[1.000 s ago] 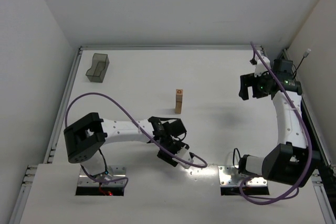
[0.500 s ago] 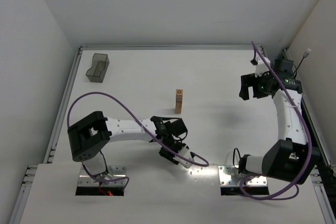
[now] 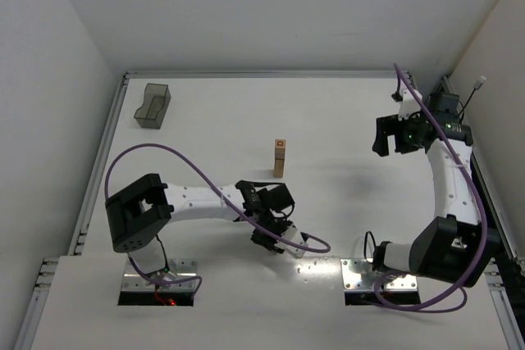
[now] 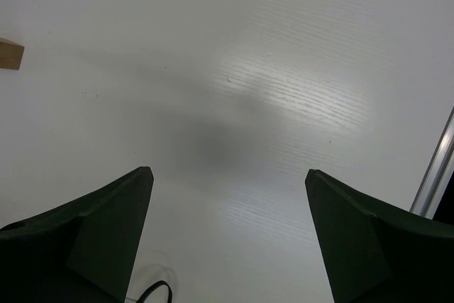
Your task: Build the wood block tower
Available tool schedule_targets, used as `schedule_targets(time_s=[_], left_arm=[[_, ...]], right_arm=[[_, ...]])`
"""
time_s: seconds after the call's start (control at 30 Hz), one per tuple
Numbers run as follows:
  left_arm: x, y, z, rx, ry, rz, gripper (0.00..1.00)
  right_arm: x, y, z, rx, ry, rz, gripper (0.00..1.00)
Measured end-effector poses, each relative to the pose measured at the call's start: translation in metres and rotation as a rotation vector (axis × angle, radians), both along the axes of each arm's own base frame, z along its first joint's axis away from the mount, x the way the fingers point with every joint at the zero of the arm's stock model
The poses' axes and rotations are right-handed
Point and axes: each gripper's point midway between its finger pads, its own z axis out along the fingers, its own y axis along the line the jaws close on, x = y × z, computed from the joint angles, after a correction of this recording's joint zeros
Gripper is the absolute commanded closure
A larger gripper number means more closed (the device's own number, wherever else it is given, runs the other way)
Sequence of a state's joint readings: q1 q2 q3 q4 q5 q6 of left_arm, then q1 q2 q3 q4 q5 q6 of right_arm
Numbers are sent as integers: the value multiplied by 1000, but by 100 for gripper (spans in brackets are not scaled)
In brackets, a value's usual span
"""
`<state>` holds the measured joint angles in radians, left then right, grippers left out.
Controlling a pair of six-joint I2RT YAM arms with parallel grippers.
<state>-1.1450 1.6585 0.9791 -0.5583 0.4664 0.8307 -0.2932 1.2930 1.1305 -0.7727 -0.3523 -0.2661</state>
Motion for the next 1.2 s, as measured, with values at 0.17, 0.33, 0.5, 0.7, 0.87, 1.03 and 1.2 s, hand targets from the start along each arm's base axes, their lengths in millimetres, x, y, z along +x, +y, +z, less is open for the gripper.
schedule_targets(time_s=[0.17,0.33,0.5,0.7,0.87,1.03,1.2], left_arm=[[2,-11,26,-34,38,194,100],[12,-33,87,-137,78,416,100],[26,-37,159,-291,81,645,100],[48,-48,241,-429,94,895,100],[89,-41,259,-436,94,1128,100],[137,-36,260,-416,117,1367,100],[176,-24,252,-397,187,1587,100]], right_arm=[[-1,8,1,33,2,25,14],[-5,23,6,95,6,75,14],[-2,31,19,125,-25,104,14],[5,35,45,137,-78,129,14],[14,37,62,157,-102,146,14],[18,40,57,179,-68,150,14],[17,42,53,187,-43,154,14]])
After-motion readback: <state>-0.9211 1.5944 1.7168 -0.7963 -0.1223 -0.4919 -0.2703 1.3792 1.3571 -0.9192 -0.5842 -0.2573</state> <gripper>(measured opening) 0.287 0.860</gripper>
